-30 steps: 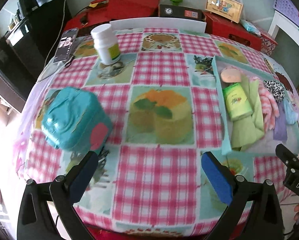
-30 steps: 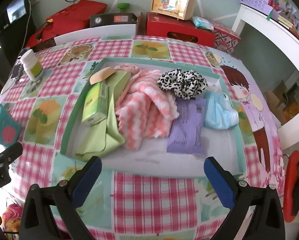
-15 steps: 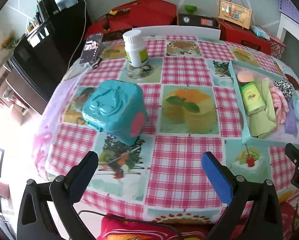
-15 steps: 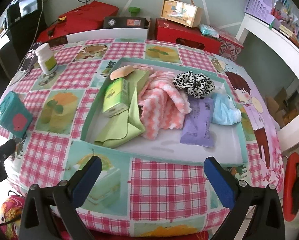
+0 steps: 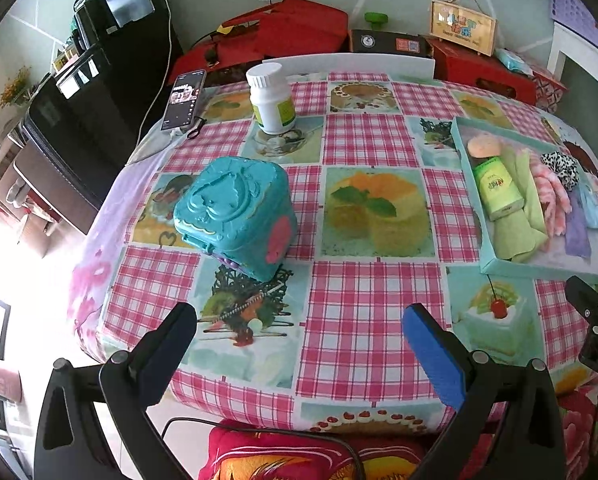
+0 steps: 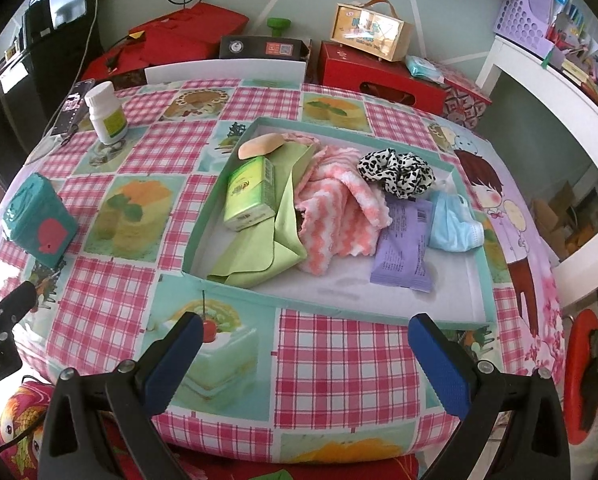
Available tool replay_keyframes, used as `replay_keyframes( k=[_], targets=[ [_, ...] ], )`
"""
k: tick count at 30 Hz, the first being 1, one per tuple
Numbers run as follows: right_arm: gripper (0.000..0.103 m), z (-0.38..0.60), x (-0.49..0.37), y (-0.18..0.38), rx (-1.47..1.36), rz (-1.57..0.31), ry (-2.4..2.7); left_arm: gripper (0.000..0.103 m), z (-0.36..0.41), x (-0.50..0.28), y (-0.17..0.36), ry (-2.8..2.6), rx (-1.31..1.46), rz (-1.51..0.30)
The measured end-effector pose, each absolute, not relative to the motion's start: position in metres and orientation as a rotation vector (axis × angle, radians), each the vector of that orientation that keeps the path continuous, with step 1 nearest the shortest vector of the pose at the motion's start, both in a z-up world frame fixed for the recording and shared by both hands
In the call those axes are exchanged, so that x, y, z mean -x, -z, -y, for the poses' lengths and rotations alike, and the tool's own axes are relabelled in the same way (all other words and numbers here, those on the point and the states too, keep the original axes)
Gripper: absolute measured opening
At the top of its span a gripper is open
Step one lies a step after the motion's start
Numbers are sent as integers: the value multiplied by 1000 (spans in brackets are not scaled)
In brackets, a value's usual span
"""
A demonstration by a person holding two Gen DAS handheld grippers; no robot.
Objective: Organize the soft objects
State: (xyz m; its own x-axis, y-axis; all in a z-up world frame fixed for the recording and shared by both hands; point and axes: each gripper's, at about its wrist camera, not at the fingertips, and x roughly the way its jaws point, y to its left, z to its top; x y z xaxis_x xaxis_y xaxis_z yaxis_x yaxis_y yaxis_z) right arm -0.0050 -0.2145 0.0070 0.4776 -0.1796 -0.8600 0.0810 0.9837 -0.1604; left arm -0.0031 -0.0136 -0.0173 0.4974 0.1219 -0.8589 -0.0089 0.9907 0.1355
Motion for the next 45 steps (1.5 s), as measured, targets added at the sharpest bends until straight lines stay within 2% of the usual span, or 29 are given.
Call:
replay_keyframes(
  k=[45],
  targets=[
    [103,215,4,2,106,-1092,156,102,24,5,16,-14,-107,-1065]
  ],
)
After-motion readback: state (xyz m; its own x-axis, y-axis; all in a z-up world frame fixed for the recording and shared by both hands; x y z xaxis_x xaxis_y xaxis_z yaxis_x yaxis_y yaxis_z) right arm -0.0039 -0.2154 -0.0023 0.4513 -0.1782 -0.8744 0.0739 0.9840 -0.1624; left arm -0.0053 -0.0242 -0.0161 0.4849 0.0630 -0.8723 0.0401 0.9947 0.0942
